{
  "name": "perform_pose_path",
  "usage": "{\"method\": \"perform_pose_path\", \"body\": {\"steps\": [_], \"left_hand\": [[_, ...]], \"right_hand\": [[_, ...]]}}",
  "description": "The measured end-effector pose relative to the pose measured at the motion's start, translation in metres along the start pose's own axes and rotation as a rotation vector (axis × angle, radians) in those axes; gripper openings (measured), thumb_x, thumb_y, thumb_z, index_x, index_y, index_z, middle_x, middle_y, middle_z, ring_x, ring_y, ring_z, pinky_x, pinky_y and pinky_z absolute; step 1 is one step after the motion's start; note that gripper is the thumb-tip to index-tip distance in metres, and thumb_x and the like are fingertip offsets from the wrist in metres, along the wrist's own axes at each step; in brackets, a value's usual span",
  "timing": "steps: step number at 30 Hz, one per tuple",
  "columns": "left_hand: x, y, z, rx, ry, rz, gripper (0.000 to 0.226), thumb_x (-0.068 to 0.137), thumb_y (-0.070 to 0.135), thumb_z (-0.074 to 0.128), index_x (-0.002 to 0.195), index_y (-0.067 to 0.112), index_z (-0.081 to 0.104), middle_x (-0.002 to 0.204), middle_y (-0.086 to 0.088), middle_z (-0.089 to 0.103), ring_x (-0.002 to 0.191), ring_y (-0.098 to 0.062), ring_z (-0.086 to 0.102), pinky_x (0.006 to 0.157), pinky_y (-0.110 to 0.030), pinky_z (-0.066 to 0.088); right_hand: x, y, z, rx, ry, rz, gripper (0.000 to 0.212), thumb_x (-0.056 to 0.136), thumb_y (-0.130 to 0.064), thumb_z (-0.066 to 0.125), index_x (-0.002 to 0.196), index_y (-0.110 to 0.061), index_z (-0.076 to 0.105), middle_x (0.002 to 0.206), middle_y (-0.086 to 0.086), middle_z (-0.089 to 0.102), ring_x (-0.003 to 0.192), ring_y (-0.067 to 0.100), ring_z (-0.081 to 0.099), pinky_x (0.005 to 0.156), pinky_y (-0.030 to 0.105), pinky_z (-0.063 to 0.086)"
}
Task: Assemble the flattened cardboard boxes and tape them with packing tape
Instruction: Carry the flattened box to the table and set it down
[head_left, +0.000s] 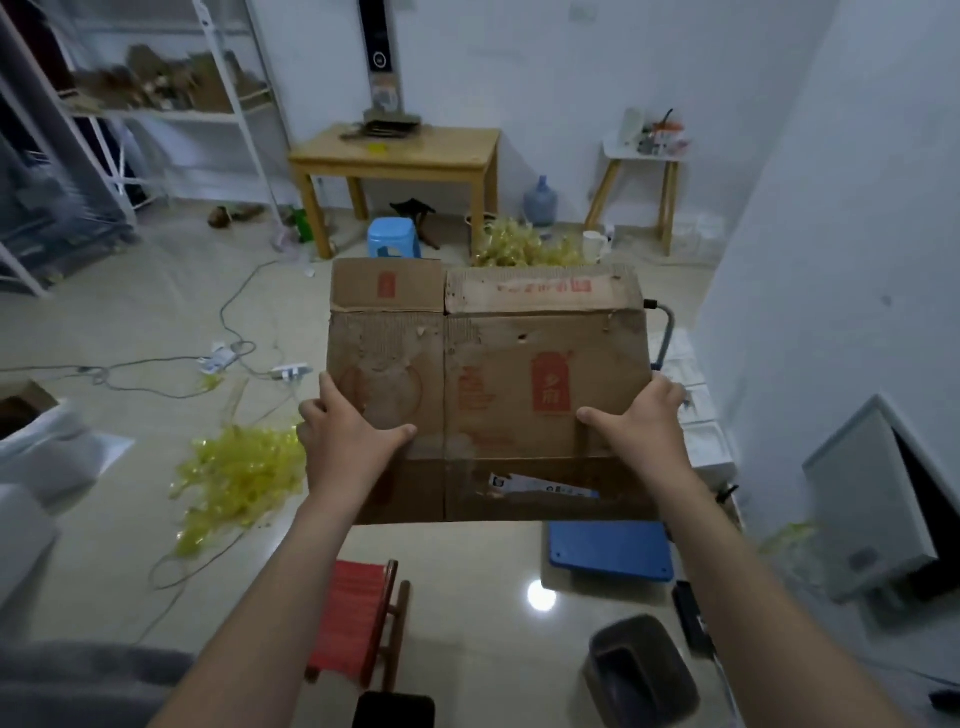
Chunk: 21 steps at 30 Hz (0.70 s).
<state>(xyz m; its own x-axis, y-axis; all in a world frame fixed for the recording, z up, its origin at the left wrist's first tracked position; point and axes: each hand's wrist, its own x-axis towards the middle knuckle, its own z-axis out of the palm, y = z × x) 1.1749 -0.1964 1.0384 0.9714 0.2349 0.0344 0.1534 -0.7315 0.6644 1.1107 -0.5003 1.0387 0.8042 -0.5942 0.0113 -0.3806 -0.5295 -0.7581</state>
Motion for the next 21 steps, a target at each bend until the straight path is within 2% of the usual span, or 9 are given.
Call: {"method": "perform_pose_path", "body": {"steps": [3,7,11,14,18,21], "left_hand": [[0.078,0.013,0.023,0.004,0.013,-0.002,0.132,0.068,0.050,0.092,0.163,0.013,0.008,0.154,-0.024,0.028,0.140,-0.046,0.031,0.113,-0.051,0.036],[0.190,0.036,0.061,0.009,0.035,-0.019,0.132,0.068,0.049,0.092,0.163,0.016,0.007,0.154,-0.024,0.028,0.141,-0.045,0.030,0.113,-0.053,0.036],[0.304,0.065,0.086,0.049,0.067,-0.075,0.134,0.067,0.049,0.092,0.163,0.016,0.003,0.153,-0.023,0.027,0.141,-0.045,0.029,0.110,-0.055,0.039],[0.386,0.081,0.091,0.069,0.068,-0.102,0.136,0.068,0.050,0.091,0.163,0.019,0.000,0.153,-0.021,0.025,0.141,-0.045,0.027,0.105,-0.057,0.047],[0.485,0.086,0.094,0.055,0.087,-0.138,0.136,0.067,0.050,0.092,0.163,0.022,-0.001,0.154,-0.017,0.022,0.140,-0.043,0.025,0.093,-0.059,0.055],[0.556,0.084,0.099,0.056,0.096,-0.159,0.137,0.066,0.049,0.092,0.163,0.019,0.000,0.154,-0.018,0.023,0.140,-0.043,0.026,0.096,-0.058,0.054]], "right_hand": [[0.073,-0.024,0.038,-0.002,0.005,-0.011,0.094,0.076,-0.044,0.087,0.143,-0.009,0.030,0.143,0.010,0.030,0.123,0.028,0.049,0.096,0.047,0.055],[0.187,-0.053,0.099,-0.008,0.002,-0.007,0.094,0.075,-0.047,0.087,0.140,-0.009,0.032,0.139,0.010,0.031,0.116,0.029,0.053,0.083,0.040,0.054],[0.304,-0.099,0.158,0.024,-0.058,-0.029,0.095,0.074,-0.046,0.088,0.141,-0.009,0.031,0.142,0.010,0.030,0.120,0.028,0.052,0.087,0.040,0.053],[0.382,-0.144,0.198,0.005,-0.106,-0.065,0.096,0.074,-0.048,0.087,0.142,-0.009,0.032,0.141,0.011,0.032,0.122,0.030,0.050,0.088,0.039,0.050],[0.464,-0.206,0.251,0.011,-0.155,-0.091,0.099,0.075,-0.047,0.087,0.145,-0.009,0.029,0.144,0.011,0.029,0.123,0.034,0.053,0.096,0.051,0.054],[0.515,-0.241,0.295,0.003,-0.178,-0.119,0.098,0.075,-0.045,0.088,0.145,-0.007,0.030,0.144,0.011,0.029,0.123,0.035,0.053,0.098,0.052,0.052]]}}
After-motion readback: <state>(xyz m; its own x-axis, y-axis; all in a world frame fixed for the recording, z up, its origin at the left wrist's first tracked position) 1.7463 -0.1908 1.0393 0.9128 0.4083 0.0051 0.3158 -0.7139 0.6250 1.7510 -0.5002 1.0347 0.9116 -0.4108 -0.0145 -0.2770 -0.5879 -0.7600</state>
